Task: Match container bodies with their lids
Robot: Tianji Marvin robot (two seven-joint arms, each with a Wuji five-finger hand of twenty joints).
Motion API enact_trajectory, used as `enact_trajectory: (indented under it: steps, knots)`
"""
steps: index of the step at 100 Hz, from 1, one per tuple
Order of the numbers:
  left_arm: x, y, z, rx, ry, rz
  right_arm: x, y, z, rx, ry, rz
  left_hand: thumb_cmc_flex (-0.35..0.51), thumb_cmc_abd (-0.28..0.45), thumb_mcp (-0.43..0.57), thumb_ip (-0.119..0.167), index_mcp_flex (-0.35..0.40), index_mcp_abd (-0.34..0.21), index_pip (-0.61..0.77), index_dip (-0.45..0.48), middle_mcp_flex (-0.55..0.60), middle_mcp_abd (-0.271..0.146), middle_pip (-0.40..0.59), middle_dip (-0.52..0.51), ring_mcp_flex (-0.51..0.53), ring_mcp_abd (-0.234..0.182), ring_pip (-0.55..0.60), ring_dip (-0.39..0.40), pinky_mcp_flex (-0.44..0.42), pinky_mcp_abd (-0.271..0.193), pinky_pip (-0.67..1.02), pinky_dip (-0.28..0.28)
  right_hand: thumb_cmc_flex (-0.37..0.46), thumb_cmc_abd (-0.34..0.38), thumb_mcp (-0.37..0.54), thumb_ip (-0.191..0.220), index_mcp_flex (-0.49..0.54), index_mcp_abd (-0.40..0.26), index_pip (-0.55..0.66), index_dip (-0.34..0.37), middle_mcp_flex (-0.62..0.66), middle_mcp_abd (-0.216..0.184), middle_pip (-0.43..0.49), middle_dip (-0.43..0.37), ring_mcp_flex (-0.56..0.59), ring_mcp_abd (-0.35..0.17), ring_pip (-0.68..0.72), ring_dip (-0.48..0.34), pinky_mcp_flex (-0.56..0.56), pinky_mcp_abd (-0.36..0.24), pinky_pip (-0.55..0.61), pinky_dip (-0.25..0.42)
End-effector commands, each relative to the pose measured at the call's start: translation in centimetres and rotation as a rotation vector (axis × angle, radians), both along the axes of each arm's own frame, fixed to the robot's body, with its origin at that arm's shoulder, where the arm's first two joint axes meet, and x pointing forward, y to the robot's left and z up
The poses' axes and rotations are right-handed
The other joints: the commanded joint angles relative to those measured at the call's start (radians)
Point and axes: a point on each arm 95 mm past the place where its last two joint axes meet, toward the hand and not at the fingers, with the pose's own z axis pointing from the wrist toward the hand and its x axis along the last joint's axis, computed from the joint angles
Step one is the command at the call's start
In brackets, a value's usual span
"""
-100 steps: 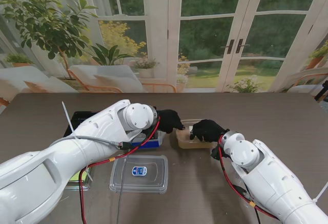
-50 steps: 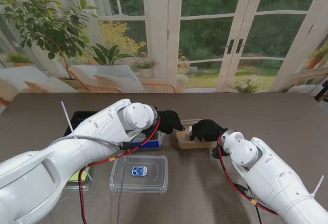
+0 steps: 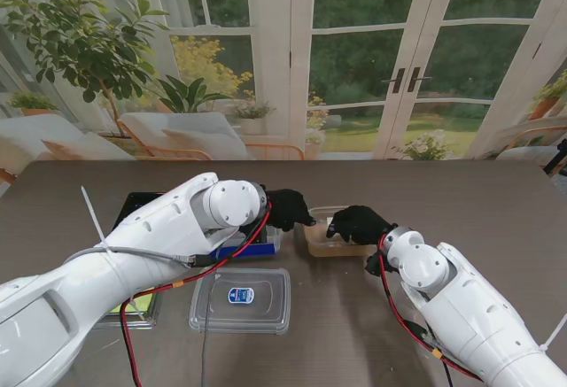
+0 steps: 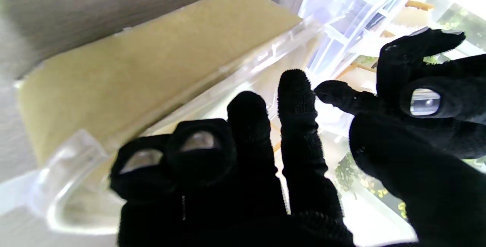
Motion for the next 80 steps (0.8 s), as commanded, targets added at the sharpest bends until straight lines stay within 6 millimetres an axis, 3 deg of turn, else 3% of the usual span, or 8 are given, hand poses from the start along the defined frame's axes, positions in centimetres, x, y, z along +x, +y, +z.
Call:
enact_trajectory:
  steps: [1, 14, 31, 41, 53, 80]
  knots:
    - [-0.1, 0.8, 0.4, -0.001, -0.001, 0.006, -0.8, 0.5, -0.8, 0.002, 0.028, 0.006, -0.01, 0.035, -0.021, -0.022, -0.01, -0.014, 0.009, 0.004, 0.0, 0.029, 0.008, 0.012, 0.016, 0.015, 0.038, -0.003, 0.012, -0.018, 0.077, 0.007, -0.021, 0.027, 0.001, 0.035, -0.036, -0.034, -0.02, 0.035, -0.013, -0.006, 0.0, -0.014, -0.008, 0.042, 0.008, 0.012, -0.317, 0.021, -0.106, 0.016]
    - [-1.2, 1.6, 1.4, 0.001, -0.044, 0.017, -0.8, 0.8, 0.3, 0.019, 0.004, -0.008, -0.013, 0.034, -0.019, -0.021, -0.005, -0.017, 0.012, 0.005, -0.002, 0.028, 0.007, 0.011, 0.015, 0.014, 0.038, -0.003, 0.012, -0.019, 0.076, 0.007, -0.029, 0.053, -0.015, 0.066, -0.068, -0.03, -0.055, 0.099, -0.015, -0.004, 0.002, -0.019, -0.012, 0.051, 0.004, 0.012, -0.322, 0.026, -0.113, 0.015]
    - [-3.6, 3.5, 2.2, 0.012, -0.09, 0.047, -1.2, 1.2, 1.8, 0.02, -0.036, -0.03, -0.017, 0.035, -0.016, -0.021, -0.004, -0.019, 0.012, 0.005, -0.014, 0.032, -0.018, -0.003, 0.01, 0.012, 0.032, -0.004, 0.007, -0.023, 0.073, 0.006, -0.046, 0.064, -0.039, 0.068, -0.082, -0.025, -0.07, 0.124, -0.045, -0.008, -0.003, -0.02, -0.045, 0.049, -0.012, 0.01, -0.334, 0.028, -0.119, 0.015]
    - [-5.5, 5.0, 2.4, 0.014, -0.12, 0.075, -1.6, 1.5, 2.5, 0.018, -0.069, -0.054, -0.019, 0.032, -0.012, -0.02, -0.003, -0.018, 0.012, 0.005, -0.02, 0.041, -0.058, -0.034, -0.005, 0.019, 0.009, -0.009, -0.011, -0.022, 0.058, 0.004, -0.052, 0.064, -0.057, 0.069, -0.104, -0.029, -0.076, 0.139, -0.087, -0.015, -0.013, -0.024, -0.088, 0.047, -0.045, 0.003, -0.35, 0.022, -0.13, 0.014]
    - [-7.4, 6.6, 2.6, 0.001, -0.151, 0.113, -2.1, 2.0, 3.4, 0.022, -0.1, -0.078, -0.023, 0.027, -0.002, -0.021, -0.001, -0.024, 0.012, 0.006, -0.041, 0.056, -0.14, -0.1, -0.052, 0.056, -0.077, -0.017, -0.083, 0.0, -0.013, 0.018, -0.057, 0.062, -0.069, 0.07, -0.114, -0.031, -0.077, 0.154, -0.112, -0.016, -0.022, -0.036, -0.11, 0.047, -0.06, 0.001, -0.365, 0.022, -0.139, 0.014]
    - [-10.2, 9.0, 2.8, -0.039, -0.225, 0.182, -3.2, 2.4, 4.6, -0.01, -0.133, -0.085, -0.025, 0.027, -0.002, -0.02, -0.005, -0.031, 0.011, 0.005, -0.059, 0.063, -0.286, -0.249, -0.108, 0.09, -0.215, -0.047, -0.16, 0.018, -0.103, 0.048, -0.061, 0.063, -0.084, 0.071, -0.124, -0.038, -0.084, 0.173, -0.127, -0.016, -0.039, -0.064, -0.119, 0.049, -0.074, -0.001, -0.373, 0.022, -0.149, 0.014]
